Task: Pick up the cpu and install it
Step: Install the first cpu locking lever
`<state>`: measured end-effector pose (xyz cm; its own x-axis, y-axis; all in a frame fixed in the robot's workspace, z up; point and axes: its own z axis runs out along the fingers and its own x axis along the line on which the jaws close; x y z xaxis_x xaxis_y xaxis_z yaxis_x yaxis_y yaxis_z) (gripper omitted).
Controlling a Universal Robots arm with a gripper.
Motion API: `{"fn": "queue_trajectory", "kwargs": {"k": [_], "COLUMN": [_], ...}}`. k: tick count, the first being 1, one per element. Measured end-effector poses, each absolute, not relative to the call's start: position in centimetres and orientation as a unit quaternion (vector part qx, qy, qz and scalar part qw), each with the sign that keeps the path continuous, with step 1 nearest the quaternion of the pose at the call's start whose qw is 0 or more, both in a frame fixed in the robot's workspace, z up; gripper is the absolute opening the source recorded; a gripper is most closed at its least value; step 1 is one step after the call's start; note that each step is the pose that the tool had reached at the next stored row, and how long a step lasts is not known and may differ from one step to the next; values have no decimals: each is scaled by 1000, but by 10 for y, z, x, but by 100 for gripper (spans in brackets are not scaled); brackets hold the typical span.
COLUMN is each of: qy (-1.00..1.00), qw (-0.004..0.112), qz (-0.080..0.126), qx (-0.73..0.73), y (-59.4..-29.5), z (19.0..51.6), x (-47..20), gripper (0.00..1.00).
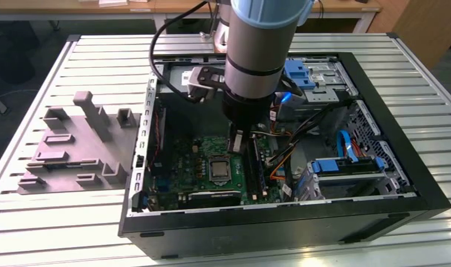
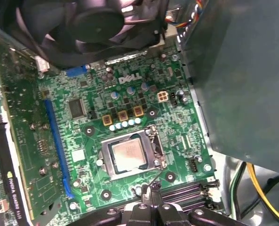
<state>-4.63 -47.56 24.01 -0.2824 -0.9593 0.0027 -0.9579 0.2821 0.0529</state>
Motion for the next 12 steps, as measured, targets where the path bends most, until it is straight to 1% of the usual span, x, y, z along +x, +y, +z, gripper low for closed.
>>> {"fn": "queue_trajectory", "kwargs": {"k": [12], "qy": [-767], "qw": [17], "qz": [-21], "qx": [641], "y": [-477], "z": [235], "x": [-47], "gripper": [11]}}
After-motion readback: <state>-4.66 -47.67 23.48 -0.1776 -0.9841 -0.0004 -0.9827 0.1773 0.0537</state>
